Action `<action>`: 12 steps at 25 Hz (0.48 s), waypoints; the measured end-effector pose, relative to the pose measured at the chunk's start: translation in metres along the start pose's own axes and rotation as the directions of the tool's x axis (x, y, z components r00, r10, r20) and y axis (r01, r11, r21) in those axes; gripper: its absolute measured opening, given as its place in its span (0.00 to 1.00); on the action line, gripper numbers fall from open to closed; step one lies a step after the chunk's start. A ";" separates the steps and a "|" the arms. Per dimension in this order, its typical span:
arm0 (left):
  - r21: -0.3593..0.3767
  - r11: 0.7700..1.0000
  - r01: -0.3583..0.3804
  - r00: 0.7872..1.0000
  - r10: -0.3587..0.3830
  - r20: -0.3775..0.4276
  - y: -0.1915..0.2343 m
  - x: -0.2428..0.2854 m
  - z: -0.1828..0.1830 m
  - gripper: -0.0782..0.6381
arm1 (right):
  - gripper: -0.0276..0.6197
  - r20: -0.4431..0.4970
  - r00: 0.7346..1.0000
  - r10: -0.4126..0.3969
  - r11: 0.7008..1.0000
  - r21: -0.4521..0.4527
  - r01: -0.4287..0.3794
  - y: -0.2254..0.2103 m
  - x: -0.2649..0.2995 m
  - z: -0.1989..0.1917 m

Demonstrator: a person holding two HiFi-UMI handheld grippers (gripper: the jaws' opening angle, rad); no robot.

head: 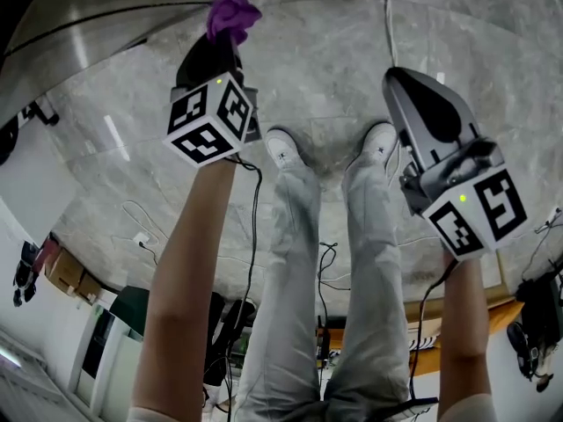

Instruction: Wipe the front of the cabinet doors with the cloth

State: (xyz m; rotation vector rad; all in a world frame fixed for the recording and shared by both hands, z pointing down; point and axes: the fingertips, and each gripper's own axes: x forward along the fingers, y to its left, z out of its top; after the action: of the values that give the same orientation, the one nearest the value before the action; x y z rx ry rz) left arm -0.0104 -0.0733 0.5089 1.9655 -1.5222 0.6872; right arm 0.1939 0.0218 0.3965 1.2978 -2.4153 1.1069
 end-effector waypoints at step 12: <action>0.110 0.965 0.239 0.969 -0.230 -0.088 -0.206 0.060 -0.028 0.20 | 0.09 0.019 0.998 -0.060 0.995 0.075 0.058 -0.090 -0.078 -0.020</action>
State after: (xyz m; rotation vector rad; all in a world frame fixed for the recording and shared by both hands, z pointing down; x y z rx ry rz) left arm 0.2021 -0.0535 0.5460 2.1413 -1.2031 0.7551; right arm 0.3078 0.0550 0.4205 1.4007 -2.3550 1.1842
